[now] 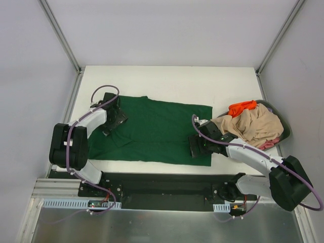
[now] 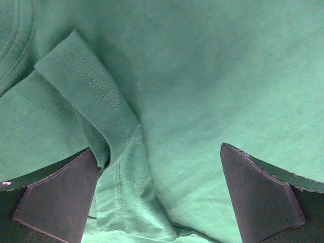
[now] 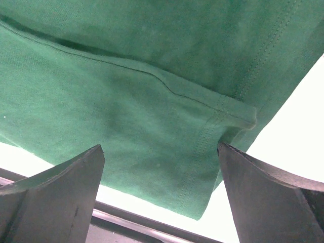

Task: Fold and stack the t-shirts
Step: Fold the flattened tshirt in 1/3 of the way

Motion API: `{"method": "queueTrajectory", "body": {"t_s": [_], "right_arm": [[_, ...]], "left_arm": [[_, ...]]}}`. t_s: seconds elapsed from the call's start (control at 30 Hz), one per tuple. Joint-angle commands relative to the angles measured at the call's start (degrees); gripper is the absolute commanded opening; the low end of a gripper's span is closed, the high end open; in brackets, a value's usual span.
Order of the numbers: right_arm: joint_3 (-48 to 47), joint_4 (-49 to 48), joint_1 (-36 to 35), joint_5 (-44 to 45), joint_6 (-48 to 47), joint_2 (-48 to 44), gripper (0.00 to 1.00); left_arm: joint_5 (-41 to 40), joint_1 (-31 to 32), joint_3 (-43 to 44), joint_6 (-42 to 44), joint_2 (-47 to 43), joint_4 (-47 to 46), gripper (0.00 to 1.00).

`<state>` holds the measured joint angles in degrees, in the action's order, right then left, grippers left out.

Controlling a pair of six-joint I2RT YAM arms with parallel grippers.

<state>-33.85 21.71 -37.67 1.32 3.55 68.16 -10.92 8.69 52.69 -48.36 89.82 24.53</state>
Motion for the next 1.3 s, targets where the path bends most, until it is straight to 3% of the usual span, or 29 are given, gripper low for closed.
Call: {"method": "queueTrajectory", "body": {"t_s": [0.0,0.33,0.53,0.7,0.9,1.07,1.27], "right_arm": [[-0.5,1.0,0.3,1.8,0.7,-0.8,0.96],[-1.4,2.6,0.4,3.2,0.4,-1.1,0.96],[-1.0,3.2,0.6,4.1,1.0,-2.6,0.96],[-2.3,3.8,0.6,3.9,0.9,-3.0,0.96],[-3.1,4.4,0.6,4.0,1.5,-4.8,0.96],[-3.9,3.4,0.5,3.2,1.5,-3.3,0.96],[-5.5,2.9,0.6,4.2,2.8,-1.3,0.96]], "left_arm": [[1.2,0.6,4.8,1.1,1.4,-2.6,0.99],[5.7,0.6,18.7,3.1,12.8,-3.4,0.99],[7.0,0.7,20.7,5.1,12.3,-3.5,0.99],[4.0,0.7,18.1,7.7,6.8,-3.3,0.99],[1.1,0.1,6.8,6.3,-4.3,-3.0,0.99],[0.3,-0.9,0.0,5.6,-4.3,-3.2,0.99],[4.1,-8.2,-8.3,4.0,-3.5,-3.2,0.99]]}}
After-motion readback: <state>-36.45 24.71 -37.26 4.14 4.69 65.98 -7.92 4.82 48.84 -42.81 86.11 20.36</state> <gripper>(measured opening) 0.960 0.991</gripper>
